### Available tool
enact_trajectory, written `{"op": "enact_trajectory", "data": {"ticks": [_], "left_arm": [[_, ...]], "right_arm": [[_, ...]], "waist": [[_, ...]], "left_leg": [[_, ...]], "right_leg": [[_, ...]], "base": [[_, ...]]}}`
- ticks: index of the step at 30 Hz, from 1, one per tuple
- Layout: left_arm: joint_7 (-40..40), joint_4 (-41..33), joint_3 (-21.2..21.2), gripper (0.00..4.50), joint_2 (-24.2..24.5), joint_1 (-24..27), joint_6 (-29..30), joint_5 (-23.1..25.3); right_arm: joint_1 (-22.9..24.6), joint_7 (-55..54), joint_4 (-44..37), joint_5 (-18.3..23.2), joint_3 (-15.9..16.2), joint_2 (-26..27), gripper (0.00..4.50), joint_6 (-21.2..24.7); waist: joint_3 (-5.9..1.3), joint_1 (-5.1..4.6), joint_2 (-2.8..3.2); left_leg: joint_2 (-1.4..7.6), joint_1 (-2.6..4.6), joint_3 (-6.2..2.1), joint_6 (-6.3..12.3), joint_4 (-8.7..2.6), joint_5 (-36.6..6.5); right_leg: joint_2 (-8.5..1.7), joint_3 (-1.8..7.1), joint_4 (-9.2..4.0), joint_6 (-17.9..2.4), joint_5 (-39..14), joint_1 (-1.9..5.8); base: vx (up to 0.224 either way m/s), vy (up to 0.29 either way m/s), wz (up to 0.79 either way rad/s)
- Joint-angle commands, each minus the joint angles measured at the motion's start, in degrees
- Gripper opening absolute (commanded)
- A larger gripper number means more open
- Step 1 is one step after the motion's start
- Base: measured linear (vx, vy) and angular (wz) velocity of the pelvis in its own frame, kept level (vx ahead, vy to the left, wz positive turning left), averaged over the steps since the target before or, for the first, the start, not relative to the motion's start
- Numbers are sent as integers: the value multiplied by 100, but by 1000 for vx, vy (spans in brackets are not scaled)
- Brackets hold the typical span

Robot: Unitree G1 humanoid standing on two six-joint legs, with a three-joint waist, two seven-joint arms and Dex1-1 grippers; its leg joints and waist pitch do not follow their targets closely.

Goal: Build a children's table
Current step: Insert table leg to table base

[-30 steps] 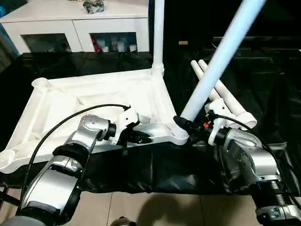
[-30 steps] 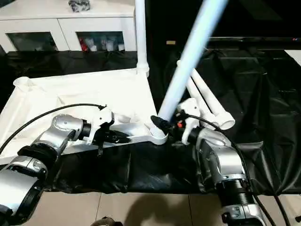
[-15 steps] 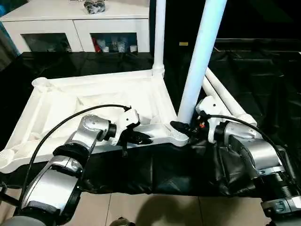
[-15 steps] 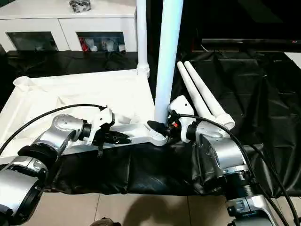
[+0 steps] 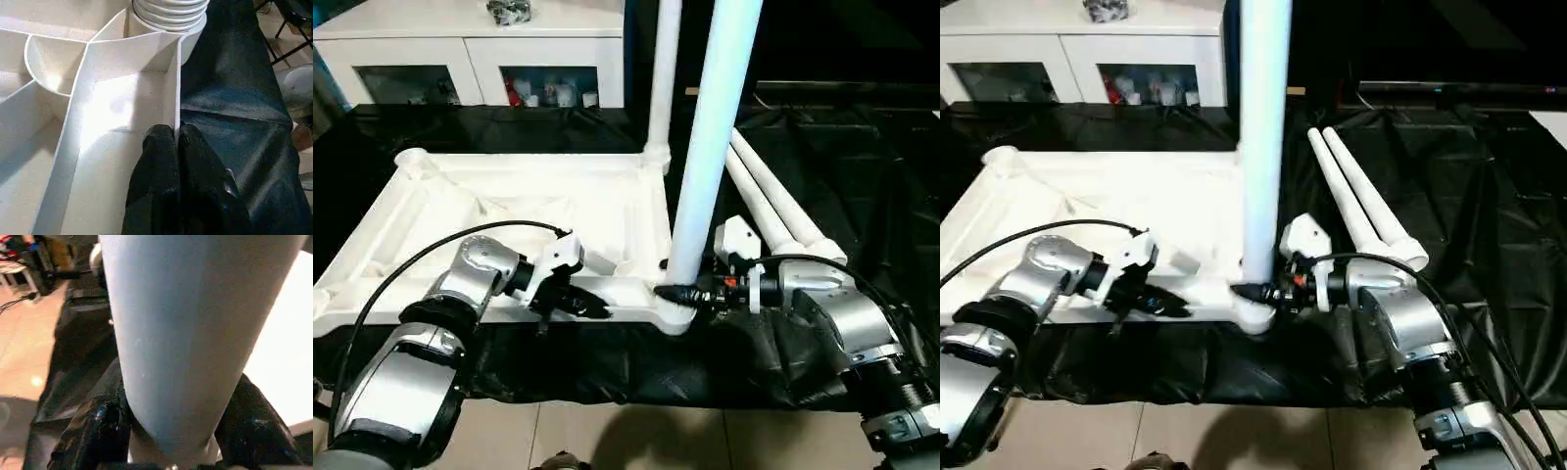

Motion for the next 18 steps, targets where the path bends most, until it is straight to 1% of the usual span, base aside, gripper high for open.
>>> {"op": "enact_trajectory", "data": {"ticks": [1, 2, 3, 4, 5, 6, 7, 8, 9, 10, 11, 12, 13, 14, 15, 16, 17, 18], "left_arm": [[197, -189, 209, 0, -122, -268, 47, -191], [309, -186, 275, 0, -146, -278, 92, -230], [612, -178, 418, 0, -202, -300, 200, -309], [612, -178, 418, 0, -202, -300, 200, -309], [764, -171, 478, 0, -228, -309, 236, -337], [867, -173, 533, 0, -253, -312, 250, -376], [1414, -171, 681, 0, -325, -340, 335, -405], [1414, -171, 681, 0, -325, -340, 335, -405], [1691, -190, 762, 0, -369, -348, 390, -416], [1764, -196, 770, 0, -375, -348, 403, -406], [1919, -205, 782, 0, -386, -350, 429, -382], [2298, -300, 805, 0, -436, -336, 527, -327], [2442, -401, 837, 0, -484, -309, 635, -340], [2442, -401, 837, 0, -484, -309, 635, -340], [2627, -721, 834, 0, -599, -203, 823, -321], [2627, -721, 834, 0, -599, -203, 823, -321], [2839, -995, 761, 0, -712, -82, 953, -206], [2864, -1016, 757, 0, -724, -70, 965, -197]], "right_arm": [[247, 260, 403, -321, 650, 127, 188, 79], [211, 174, 483, -342, 613, 178, 188, 48], [122, -49, 673, -372, 522, 294, 188, 0], [122, -49, 673, -372, 522, 294, 188, 0], [74, -215, 783, -397, 465, 357, 188, -29], [9, -448, 922, -439, 391, 433, 188, -77], [-213, -1274, 1375, -550, 116, 691, 188, -196], [-213, -1274, 1375, -550, 116, 691, 188, -196], [-353, -1781, 1662, -601, -59, 845, 188, -244], [-379, -1880, 1718, -613, -90, 872, 188, -249], [-428, -2069, 1826, -638, -147, 924, 188, -261], [-632, -2690, 2242, -643, -351, 1126, 188, -194], [-744, -2982, 2478, -649, -439, 1233, 188, -156], [-744, -2982, 2478, -649, -439, 1233, 188, -156], [-956, -3466, 2938, -642, -579, 1436, 188, -139], [-956, -3466, 2938, -642, -579, 1436, 188, -139], [-1115, -3835, 3270, -671, -646, 1594, 188, -165], [-1127, -3858, 3295, -678, -653, 1609, 188, -173]], "waist": [[-338, 11, -26], [-334, 6, -37], [-331, 3, -41], [-324, -8, -41], [-317, -15, -110], [-296, -18, -71], [-292, -30, -88], [-291, -56, -95], [-285, -75, -97], [-289, -107, -96], [-295, -115, -94], [-287, -156, -99], [-289, -165, -72], [-289, -188, -85], [-306, -189, -80], [-306, -189, -80], [-329, -187, -94], [-326, -201, -93]], "left_leg": [[326, 140, -151, 120, -460, -1384], [324, 142, -152, 96, -465, -1417], [322, 141, -152, 86, -468, -1435], [317, 144, -154, 50, -471, -1494], [312, 141, -152, 55, -477, -1525], [302, 160, -161, -3, -477, -1630], [305, 160, -172, -38, -485, -1670], [307, 165, -178, -98, -492, -1705], [298, 164, -208, -181, -511, -1796], [298, 156, -217, -214, -529, -1803], [301, 165, -217, -222, -530, -1810], [279, 199, -193, -189, -513, -1875], [278, 192, -199, -190, -512, -1861], [277, 161, -202, -183, -519, -1778], [287, 172, -185, -166, -517, -1687], [287, 172, -185, -166, -517, -1687], [284, 171, -170, -134, -501, -1528], [284, 148, -172, -111, -502, -1457]], "right_leg": [[-505, 285, -431, -1342, -1273, 241], [-505, 285, -431, -1347, -1303, 237], [-502, 284, -434, -1337, -1336, 241], [-510, 285, -442, -1334, -1427, 234], [-511, 282, -459, -1305, -1540, 241], [-534, 293, -501, -1202, -1967, 217], [-539, 290, -509, -1166, -2110, 219], [-543, 291, -511, -1149, -2214, 203], [-544, 275, -530, -1066, -2409, 219], [-534, 275, -530, -1028, -2377, 222], [-529, 276, -528, -1016, -2320, 217], [-514, 298, -532, -1076, -2260, 175], [-522, 301, -532, -1094, -2244, 185], [-517, 295, -521, -1120, -2164, 211], [-507, 305, -509, -1136, -1972, 212], [-507, 305, -509, -1136, -1972, 212], [-500, 305, -469, -1229, -1637, 223], [-503, 309, -458, -1257, -1511, 237]], "base": [[0, 0, 0], [0, 0, 0], [0, 0, 0], [0, 0, 0], [0, 0, 0], [0, 0, 0], [0, 0, 0], [0, 0, 0], [0, 0, 0], [0, 0, 0], [0, 0, 0], [0, 0, 0], [0, 0, 0], [0, 0, 0], [0, 0, 0], [0, 0, 0], [0, 0, 0], [0, 0, 0]]}}
